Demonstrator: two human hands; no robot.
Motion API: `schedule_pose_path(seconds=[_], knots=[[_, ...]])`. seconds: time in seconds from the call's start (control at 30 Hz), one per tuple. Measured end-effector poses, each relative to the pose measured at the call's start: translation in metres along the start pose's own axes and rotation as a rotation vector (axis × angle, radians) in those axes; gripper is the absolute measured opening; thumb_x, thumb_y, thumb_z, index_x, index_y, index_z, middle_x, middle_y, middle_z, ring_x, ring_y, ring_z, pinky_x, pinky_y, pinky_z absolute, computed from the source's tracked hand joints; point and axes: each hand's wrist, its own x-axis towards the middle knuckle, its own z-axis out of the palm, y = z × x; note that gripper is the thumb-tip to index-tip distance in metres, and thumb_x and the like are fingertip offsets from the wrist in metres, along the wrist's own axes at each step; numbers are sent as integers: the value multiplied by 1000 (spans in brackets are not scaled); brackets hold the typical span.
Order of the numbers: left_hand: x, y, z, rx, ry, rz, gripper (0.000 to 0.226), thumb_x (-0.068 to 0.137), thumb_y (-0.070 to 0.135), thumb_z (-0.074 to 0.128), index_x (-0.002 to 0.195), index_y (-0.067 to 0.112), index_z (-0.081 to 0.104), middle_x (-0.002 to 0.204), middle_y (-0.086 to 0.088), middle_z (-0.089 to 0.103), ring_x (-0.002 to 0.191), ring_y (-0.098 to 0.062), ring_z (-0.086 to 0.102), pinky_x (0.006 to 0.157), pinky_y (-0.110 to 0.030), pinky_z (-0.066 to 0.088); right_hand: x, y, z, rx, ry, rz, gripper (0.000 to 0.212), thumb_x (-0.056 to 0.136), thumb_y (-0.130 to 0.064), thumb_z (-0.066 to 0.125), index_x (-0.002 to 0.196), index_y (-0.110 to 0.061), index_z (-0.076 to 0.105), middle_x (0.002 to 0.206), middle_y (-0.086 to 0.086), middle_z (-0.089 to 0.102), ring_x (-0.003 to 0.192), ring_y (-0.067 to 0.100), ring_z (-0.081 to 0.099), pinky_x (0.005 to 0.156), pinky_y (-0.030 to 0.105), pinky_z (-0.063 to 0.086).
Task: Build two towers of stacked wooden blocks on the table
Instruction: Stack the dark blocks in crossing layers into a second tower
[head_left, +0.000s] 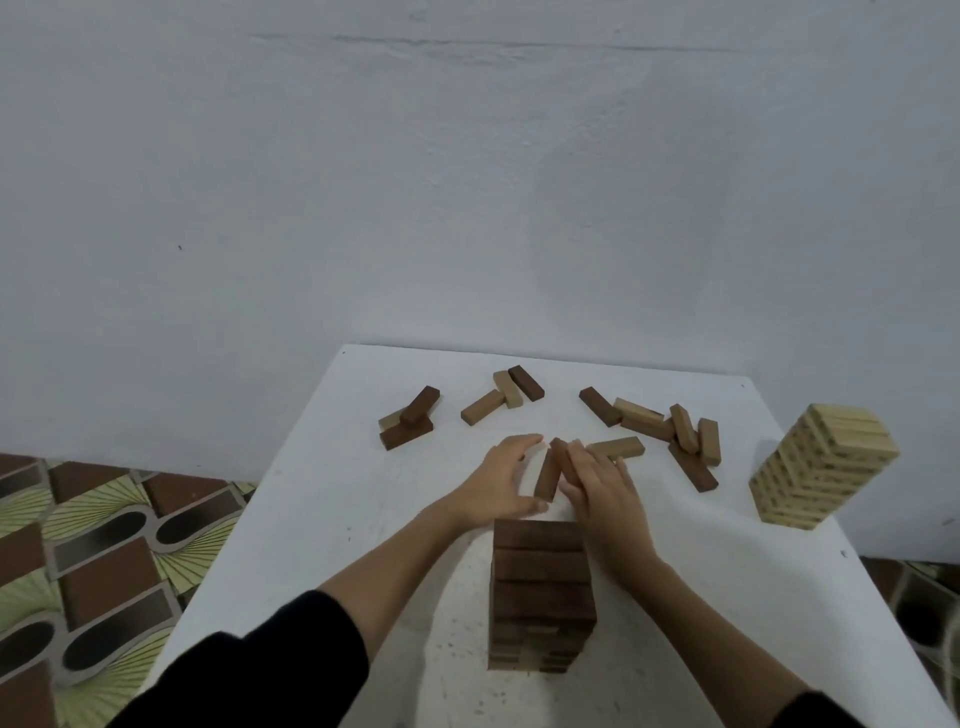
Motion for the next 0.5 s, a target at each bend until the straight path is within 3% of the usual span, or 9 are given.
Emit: schedule_pose_path(seconds=[0.07, 0.17, 0.23, 0.3, 0.43, 0.5], knots=[[5, 2, 1, 43, -29, 17, 87, 80, 32, 74, 148, 26, 20, 156, 5, 19, 139, -17, 25, 112, -36, 29, -2, 5, 1, -13, 9, 29, 51, 100, -36, 33, 147, -17, 29, 152, 2, 31, 143, 19, 23, 115, 33, 7], [14, 8, 1, 97, -55, 108, 83, 81, 29, 74, 147, 23, 25, 152, 1, 28, 137, -19, 24, 110, -34, 26, -4, 6, 3, -62, 27, 0, 50, 94, -33, 48, 140, -12, 43, 144, 6, 44, 134, 27, 40, 109, 44, 22], [17, 9, 1, 113, -48, 171, 74, 81, 29, 74, 143, 21, 34, 144, 0, 40, 128, -18, 33, 106, -31, 29, -4, 6, 3, -100, -14, 3, 60, 91, -47, 32, 139, -13, 44, 143, 3, 45, 134, 26, 40, 109, 44, 19], [19, 5, 2, 99, -27, 180, 71, 79, 29, 76, 139, 22, 39, 139, 1, 44, 118, -13, 35, 101, -28, 33, -4, 6, 2, -87, -46, 11, 63, 91, -49, 20, 142, -18, 40, 146, -1, 40, 138, 24, 33, 112, 42, 10], [14, -8, 4, 74, 52, 142, 71, 74, 36, 78, 134, 27, 40, 131, 5, 42, 111, -10, 34, 95, -27, 39, -6, 5, 3, -184, -33, -34, 55, 100, -39, 12, 133, -20, 51, 132, 2, 58, 124, 29, 52, 108, 52, 26], [11, -15, 6, 112, 74, 140, 70, 76, 39, 75, 136, 28, 40, 127, 2, 38, 110, -10, 30, 95, -25, 35, -7, 3, 6, -202, 58, -84, 55, 101, -38, 11, 128, -20, 55, 128, 5, 60, 121, 30, 52, 109, 50, 26]])
